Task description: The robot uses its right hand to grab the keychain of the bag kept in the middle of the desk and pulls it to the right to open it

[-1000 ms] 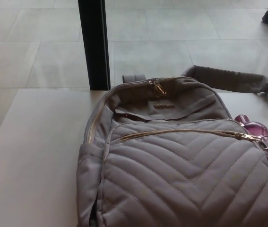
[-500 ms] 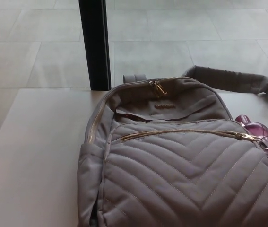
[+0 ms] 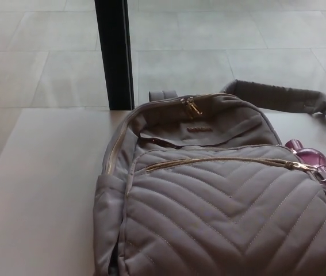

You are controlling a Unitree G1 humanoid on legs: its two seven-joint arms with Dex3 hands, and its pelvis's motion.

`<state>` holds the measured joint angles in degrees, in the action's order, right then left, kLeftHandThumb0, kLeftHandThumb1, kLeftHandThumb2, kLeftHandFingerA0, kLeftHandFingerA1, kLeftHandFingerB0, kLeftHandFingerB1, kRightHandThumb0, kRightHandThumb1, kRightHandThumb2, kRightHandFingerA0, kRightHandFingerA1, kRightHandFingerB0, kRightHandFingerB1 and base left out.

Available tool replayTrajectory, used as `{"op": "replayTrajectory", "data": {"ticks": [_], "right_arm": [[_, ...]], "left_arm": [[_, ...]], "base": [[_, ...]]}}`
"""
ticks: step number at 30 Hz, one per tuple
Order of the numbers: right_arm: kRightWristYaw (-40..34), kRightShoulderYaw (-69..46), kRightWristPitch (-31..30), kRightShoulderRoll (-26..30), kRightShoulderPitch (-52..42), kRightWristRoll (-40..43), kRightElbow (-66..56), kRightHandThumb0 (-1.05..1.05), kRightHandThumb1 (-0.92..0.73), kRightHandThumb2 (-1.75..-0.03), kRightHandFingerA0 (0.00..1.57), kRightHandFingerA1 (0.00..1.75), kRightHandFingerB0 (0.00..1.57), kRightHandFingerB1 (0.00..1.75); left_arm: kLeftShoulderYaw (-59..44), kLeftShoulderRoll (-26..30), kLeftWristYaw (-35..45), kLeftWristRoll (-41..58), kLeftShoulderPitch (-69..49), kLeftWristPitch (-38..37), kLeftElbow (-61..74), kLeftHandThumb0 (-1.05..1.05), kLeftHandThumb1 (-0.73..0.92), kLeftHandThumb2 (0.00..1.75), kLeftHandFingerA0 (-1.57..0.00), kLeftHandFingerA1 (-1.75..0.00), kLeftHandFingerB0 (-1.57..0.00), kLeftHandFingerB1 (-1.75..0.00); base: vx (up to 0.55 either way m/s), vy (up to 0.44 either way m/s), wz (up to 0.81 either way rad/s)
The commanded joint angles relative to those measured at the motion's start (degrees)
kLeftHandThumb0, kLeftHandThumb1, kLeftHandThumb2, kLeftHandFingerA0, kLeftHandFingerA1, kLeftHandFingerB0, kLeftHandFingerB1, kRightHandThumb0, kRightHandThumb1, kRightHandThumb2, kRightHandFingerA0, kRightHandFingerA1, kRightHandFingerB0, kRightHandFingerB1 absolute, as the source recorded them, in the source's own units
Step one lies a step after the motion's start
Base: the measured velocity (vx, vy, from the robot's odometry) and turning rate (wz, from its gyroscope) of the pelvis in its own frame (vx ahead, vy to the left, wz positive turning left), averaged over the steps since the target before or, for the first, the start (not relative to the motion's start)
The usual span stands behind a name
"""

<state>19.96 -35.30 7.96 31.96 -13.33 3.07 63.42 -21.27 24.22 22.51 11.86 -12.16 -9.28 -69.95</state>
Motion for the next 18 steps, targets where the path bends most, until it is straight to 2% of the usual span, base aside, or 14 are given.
{"op": "replayTrajectory", "data": {"ticks": [1,2,3,4,5,6,7,8,9,10,13,15,17,18], "right_arm": [[0.13,1.25,1.72,1.68,-0.3,2.19,0.33,-0.6,-0.65,-0.59,0.53,0.71,0.28,0.41],[0.55,1.46,1.96,1.79,-0.3,2.51,0.56,-0.6,-0.64,-0.59,0.48,0.72,0.28,0.41],[0.58,1.83,2.37,1.84,-0.68,2.41,0.22,-0.6,-0.65,-0.6,0.48,0.73,0.29,0.41],[0.1,2.23,2.3,1.94,-0.57,2.27,0.48,-0.61,-0.65,-0.6,0.45,0.71,0.3,0.39],[-0.26,2.7,2.61,2.04,-0.66,2.12,0.6,-0.6,-0.65,-0.6,0.43,0.7,0.31,0.39],[-0.2,2.93,2.83,2.1,-0.66,2.19,0.75,-0.64,-0.52,-0.89,0.43,0.71,0.27,0.5],[-0.21,3.24,3.1,2.16,-0.79,2.23,0.66,-0.61,-0.65,-0.6,0.41,0.7,0.35,0.41],[-0.26,3.61,3.42,2.22,-1.0,2.32,0.39,-0.61,-0.65,-0.6,0.41,0.7,0.35,0.41],[-0.18,3.81,3.14,2.26,-1.15,2.49,0.05,-0.59,-0.65,-0.6,0.43,0.7,0.4,0.4],[-0.28,4.08,3.08,2.27,-1.28,2.64,-0.2,-0.58,-0.65,-0.6,0.44,0.71,0.43,0.4],[-0.83,4.77,3.14,2.37,-1.04,2.64,0.12,-0.55,-0.65,-0.6,0.47,0.7,0.46,0.38],[-1.05,5.08,3.25,2.28,-1.09,2.91,0.11,-0.54,-0.64,-0.6,0.45,0.67,0.49,0.38],[-0.97,5.23,3.55,2.18,-1.29,3.18,-0.08,-0.55,-0.64,-0.59,0.43,0.69,0.49,0.39],[-0.72,5.26,3.95,2.07,-1.44,3.35,-0.11,-0.55,-0.63,-0.59,0.47,0.69,0.48,0.4]], "left_arm": [[1.07,1.22,-1.61,-1.52,-0.01,0.32,-0.51,-0.78,0.92,0.73,-0.34,-0.44,-0.1,-0.24],[1.08,1.16,-1.47,-1.42,-0.13,-0.05,-0.51,-0.77,0.76,1.11,-0.28,-0.55,-0.06,-0.34],[0.7,1.16,-0.85,-0.89,-0.04,0.3,-0.63,-0.79,0.92,0.71,-0.31,-0.45,-0.11,-0.25],[0.24,0.86,-1.49,-0.41,0.07,0.63,-0.5,-0.8,0.75,1.09,-0.26,-0.55,-0.07,-0.37],[0.26,0.86,-1.31,-0.47,-0.1,0.43,-0.5,-0.78,0.75,1.09,-0.26,-0.54,-0.06,-0.37],[0.44,0.79,-2.18,-0.77,-0.04,0.41,-0.49,-0.79,0.74,1.08,-0.28,-0.54,-0.07,-0.37],[0.53,0.78,-2.61,-0.92,-0.02,0.41,-0.42,-0.77,0.72,1.06,-0.27,-0.55,-0.07,-0.4],[0.52,0.79,-2.63,-0.9,-0.07,0.35,-0.3,-0.77,0.72,1.06,-0.27,-0.55,-0.07,-0.4],[0.43,0.87,-3.05,-0.9,0.2,0.6,-0.72,-0.67,0.67,1.0,-0.28,-0.56,-0.12,-0.46],[0.42,0.81,-4.06,-1.04,0.4,0.51,-1.08,-0.62,0.82,0.64,-0.38,-0.5,-0.25,-0.34],[0.2,0.7,-4.15,-0.88,0.37,-0.53,-1.49,-0.56,0.78,0.63,-0.36,-0.52,-0.33,-0.37],[0.17,0.8,-4.51,-1.0,0.83,-0.38,-2.4,-0.51,0.74,0.62,-0.35,-0.48,-0.38,-0.37],[0.45,0.87,-4.81,-1.34,0.95,-0.5,-2.69,-0.52,0.71,0.6,-0.37,-0.5,-0.36,-0.37],[0.76,0.89,-5.21,-1.67,0.94,-0.66,-2.65,-0.51,0.71,0.61,-0.4,-0.51,-0.37,-0.38]], "base": [[0.0,0.0,0.0],[0.0,0.0,0.0],[0.0,0.0,0.0],[0.0,0.0,0.0],[0.0,0.0,0.0],[0.0,0.0,0.0],[0.0,0.0,0.0],[0.0,0.0,0.0],[0.0,0.0,0.0],[0.0,0.0,0.0],[0.0,0.0,0.0],[0.0,0.0,0.0],[0.0,0.0,0.0],[0.0,0.0,0.0]]}}
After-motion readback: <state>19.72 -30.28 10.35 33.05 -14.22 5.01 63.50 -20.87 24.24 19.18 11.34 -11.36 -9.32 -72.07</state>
